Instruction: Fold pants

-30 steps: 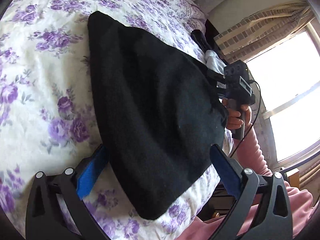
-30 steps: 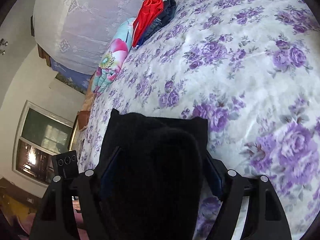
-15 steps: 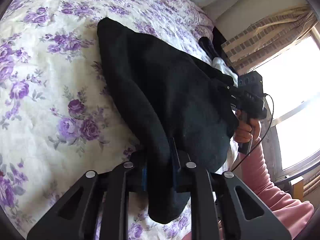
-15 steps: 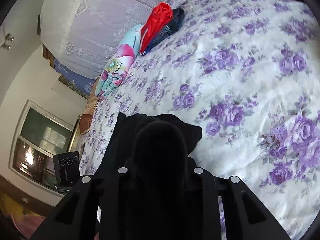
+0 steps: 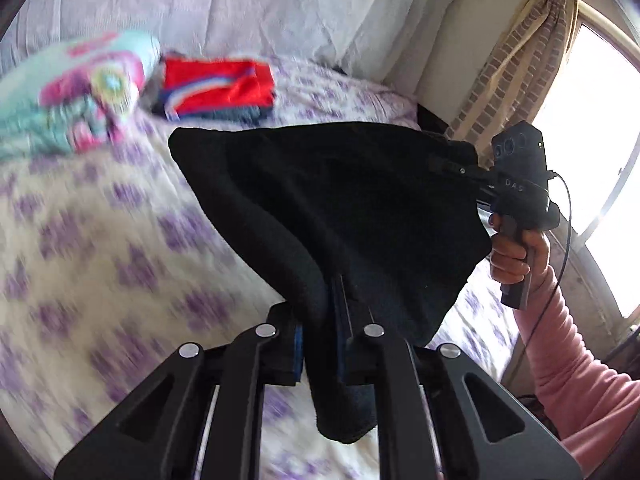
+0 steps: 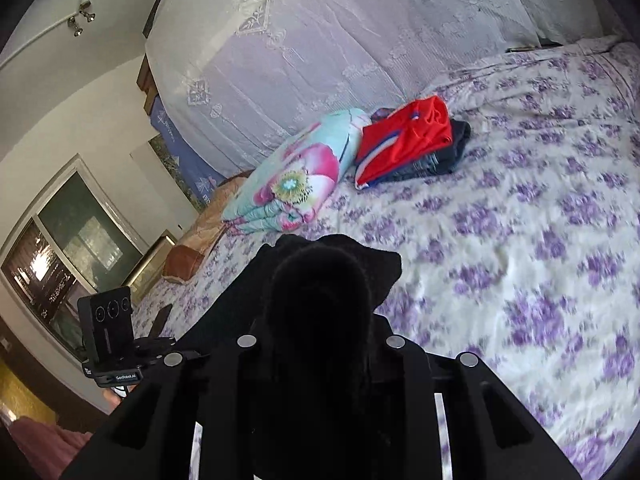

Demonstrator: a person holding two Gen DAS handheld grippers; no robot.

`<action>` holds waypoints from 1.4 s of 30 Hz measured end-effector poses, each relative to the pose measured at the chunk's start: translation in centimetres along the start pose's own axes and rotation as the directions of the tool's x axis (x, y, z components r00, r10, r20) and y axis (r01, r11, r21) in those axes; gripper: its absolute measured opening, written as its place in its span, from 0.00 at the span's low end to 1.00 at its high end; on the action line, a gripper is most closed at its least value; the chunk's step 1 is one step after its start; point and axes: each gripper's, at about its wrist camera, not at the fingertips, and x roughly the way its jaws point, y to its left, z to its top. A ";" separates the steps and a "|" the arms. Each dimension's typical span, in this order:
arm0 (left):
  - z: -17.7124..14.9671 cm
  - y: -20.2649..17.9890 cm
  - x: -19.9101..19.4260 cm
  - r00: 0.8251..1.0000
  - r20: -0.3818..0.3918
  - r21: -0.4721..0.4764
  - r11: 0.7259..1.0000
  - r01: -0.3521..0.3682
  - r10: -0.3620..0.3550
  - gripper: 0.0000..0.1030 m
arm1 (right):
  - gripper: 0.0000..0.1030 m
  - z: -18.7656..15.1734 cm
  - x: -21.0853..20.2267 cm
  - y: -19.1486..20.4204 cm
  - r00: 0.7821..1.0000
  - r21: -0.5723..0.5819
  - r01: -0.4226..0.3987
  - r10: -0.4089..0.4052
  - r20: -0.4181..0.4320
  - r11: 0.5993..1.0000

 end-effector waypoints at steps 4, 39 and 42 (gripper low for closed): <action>4.5 4.0 1.5 0.991 0.046 0.041 0.991 -0.129 0.127 0.10 | 0.27 4.1 6.0 -3.0 1.000 0.022 -0.008 0.008 -0.002 1.000; 2.3 7.7 11.7 0.892 -0.120 0.018 0.899 -0.438 0.437 0.70 | 0.69 -6.4 10.7 3.0 0.871 -0.236 0.481 -0.491 0.016 0.845; 1.7 7.3 11.1 0.873 -0.118 0.017 0.880 -0.474 0.473 0.80 | 0.74 -8.0 13.0 0.5 0.834 -0.227 0.511 -0.542 -0.100 0.829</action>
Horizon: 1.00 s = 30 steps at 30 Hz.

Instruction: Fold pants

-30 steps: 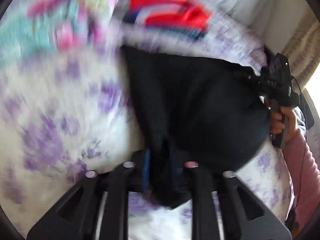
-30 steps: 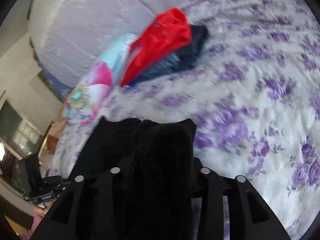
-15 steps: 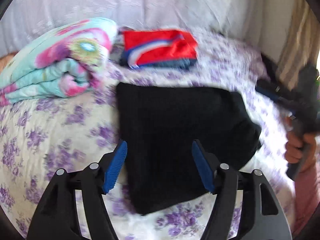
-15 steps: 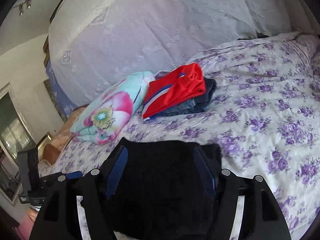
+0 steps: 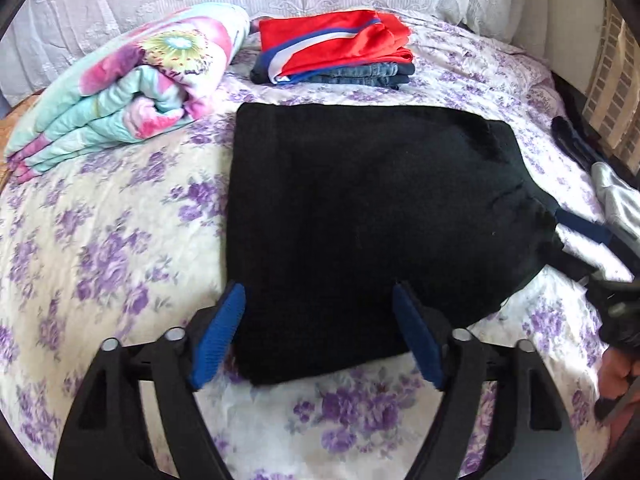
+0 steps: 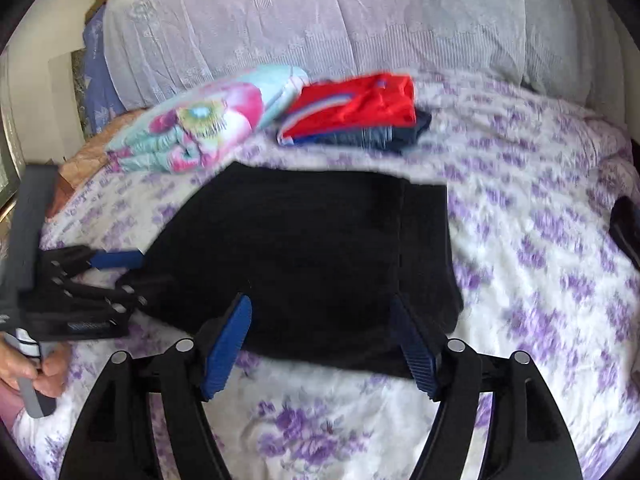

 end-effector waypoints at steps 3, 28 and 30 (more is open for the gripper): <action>-0.7 -0.2 1.2 0.999 -0.025 -0.011 0.999 -0.047 0.046 0.86 | 0.75 0.6 -1.0 -0.1 1.000 0.016 -0.005 0.005 0.018 1.000; -7.7 -1.7 -7.5 0.986 0.126 -0.089 0.991 -0.096 0.107 0.96 | 0.97 -6.7 -8.6 2.7 0.961 0.158 0.129 -0.162 0.224 0.979; -7.8 -1.9 -7.5 0.985 0.123 -0.079 0.991 -0.108 0.117 0.96 | 0.97 -6.6 -8.5 2.8 0.962 0.152 0.126 -0.158 0.223 0.980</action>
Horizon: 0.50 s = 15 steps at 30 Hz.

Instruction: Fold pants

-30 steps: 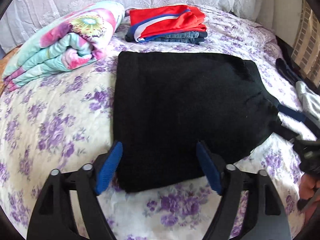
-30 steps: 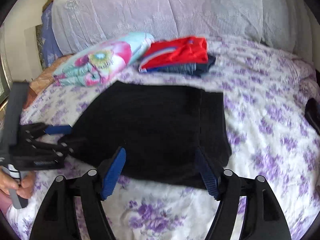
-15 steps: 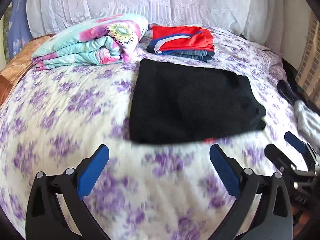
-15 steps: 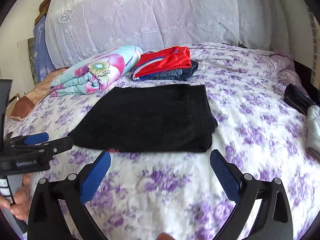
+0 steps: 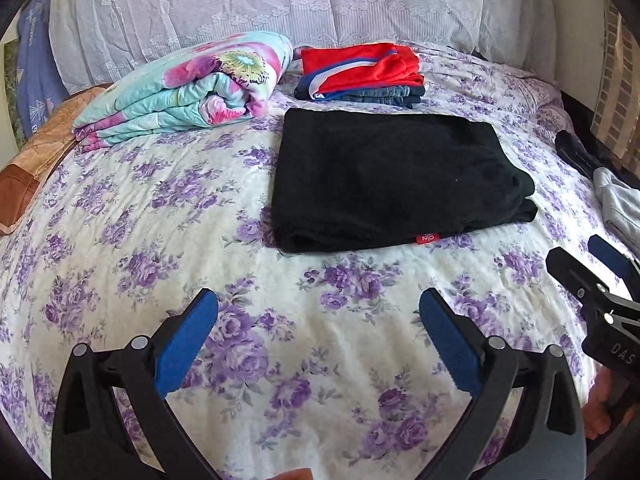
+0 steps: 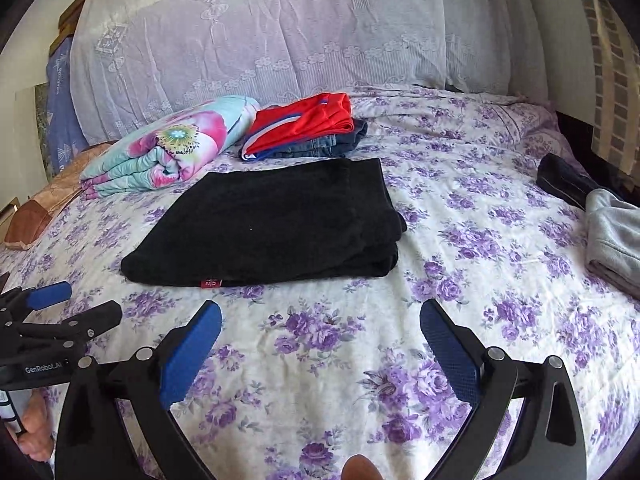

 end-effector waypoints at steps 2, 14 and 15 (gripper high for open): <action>0.0 -0.2 -0.1 1.000 0.007 0.012 1.000 -0.006 0.006 0.96 | 0.97 0.0 0.1 0.1 1.000 -0.004 -0.003 0.003 -0.007 1.000; 0.0 -0.5 -0.3 1.000 0.016 0.031 1.000 0.004 -0.004 0.95 | 0.97 -0.1 0.6 0.9 0.999 -0.043 0.011 -0.012 -0.040 0.999; -0.1 -0.5 -0.3 1.000 0.015 0.031 0.999 0.007 -0.007 0.96 | 0.97 -0.1 0.6 0.8 0.999 -0.041 0.011 -0.012 -0.041 0.999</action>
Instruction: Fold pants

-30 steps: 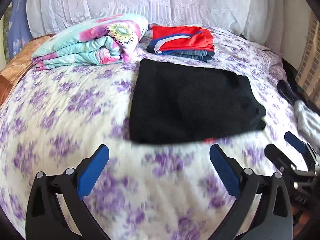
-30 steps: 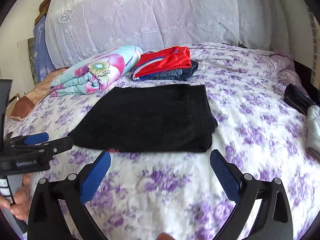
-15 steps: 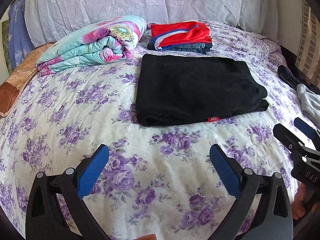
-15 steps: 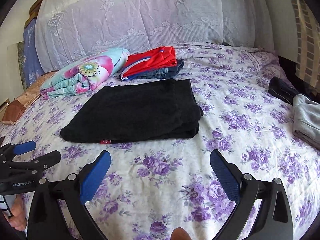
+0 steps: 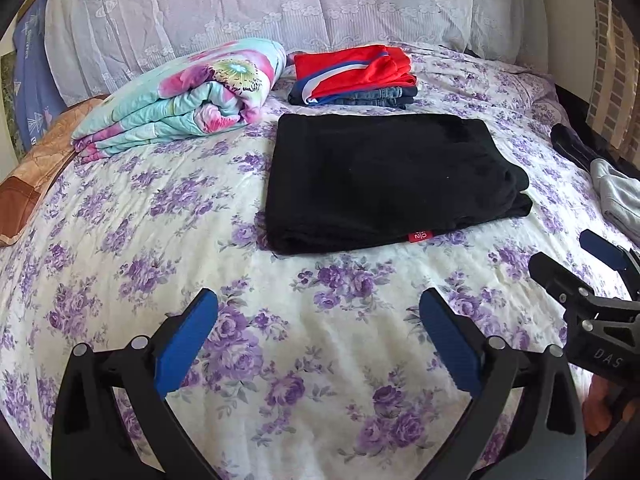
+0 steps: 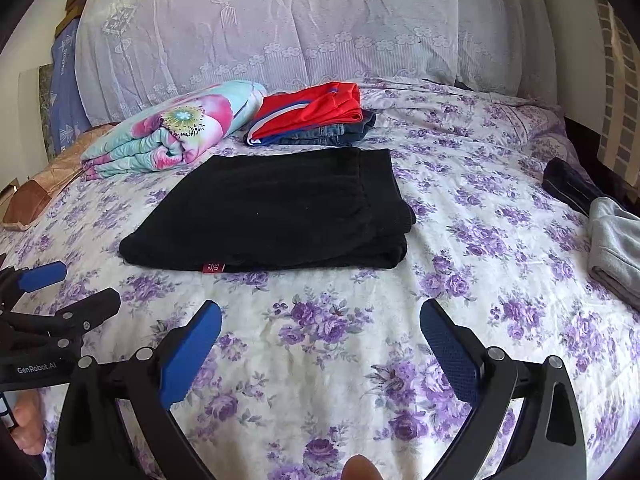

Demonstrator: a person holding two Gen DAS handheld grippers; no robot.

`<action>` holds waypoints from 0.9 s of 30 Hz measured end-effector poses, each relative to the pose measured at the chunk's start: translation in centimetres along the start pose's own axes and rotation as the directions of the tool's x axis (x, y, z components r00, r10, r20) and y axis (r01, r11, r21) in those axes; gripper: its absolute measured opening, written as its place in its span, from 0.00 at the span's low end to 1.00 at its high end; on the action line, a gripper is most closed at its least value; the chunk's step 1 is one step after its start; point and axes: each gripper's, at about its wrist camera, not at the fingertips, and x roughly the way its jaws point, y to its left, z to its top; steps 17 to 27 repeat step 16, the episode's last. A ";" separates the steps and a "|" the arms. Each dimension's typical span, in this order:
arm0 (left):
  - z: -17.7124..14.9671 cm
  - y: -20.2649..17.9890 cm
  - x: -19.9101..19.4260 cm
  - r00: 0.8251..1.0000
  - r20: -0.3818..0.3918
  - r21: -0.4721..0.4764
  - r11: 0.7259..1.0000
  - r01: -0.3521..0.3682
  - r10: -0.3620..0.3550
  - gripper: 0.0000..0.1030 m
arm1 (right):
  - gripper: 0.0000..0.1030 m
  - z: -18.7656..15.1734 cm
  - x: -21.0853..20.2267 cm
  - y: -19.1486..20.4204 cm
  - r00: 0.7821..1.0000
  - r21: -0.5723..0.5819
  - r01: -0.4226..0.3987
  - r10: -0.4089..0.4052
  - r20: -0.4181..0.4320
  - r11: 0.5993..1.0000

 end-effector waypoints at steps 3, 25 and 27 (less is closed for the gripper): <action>0.0 -0.2 -0.1 1.000 0.007 0.010 1.000 0.004 -0.004 0.96 | 0.97 0.0 0.0 -0.2 1.000 0.008 -0.001 0.001 -0.002 1.000; -0.1 -0.2 -0.2 1.000 0.013 0.018 1.000 -0.004 0.003 0.96 | 0.97 -0.1 0.4 -0.4 1.000 0.015 -0.002 0.002 -0.014 1.000; -0.1 -0.2 -0.2 1.000 0.013 0.018 1.000 -0.004 0.003 0.96 | 0.97 -0.1 0.4 -0.4 1.000 0.015 -0.002 0.002 -0.014 1.000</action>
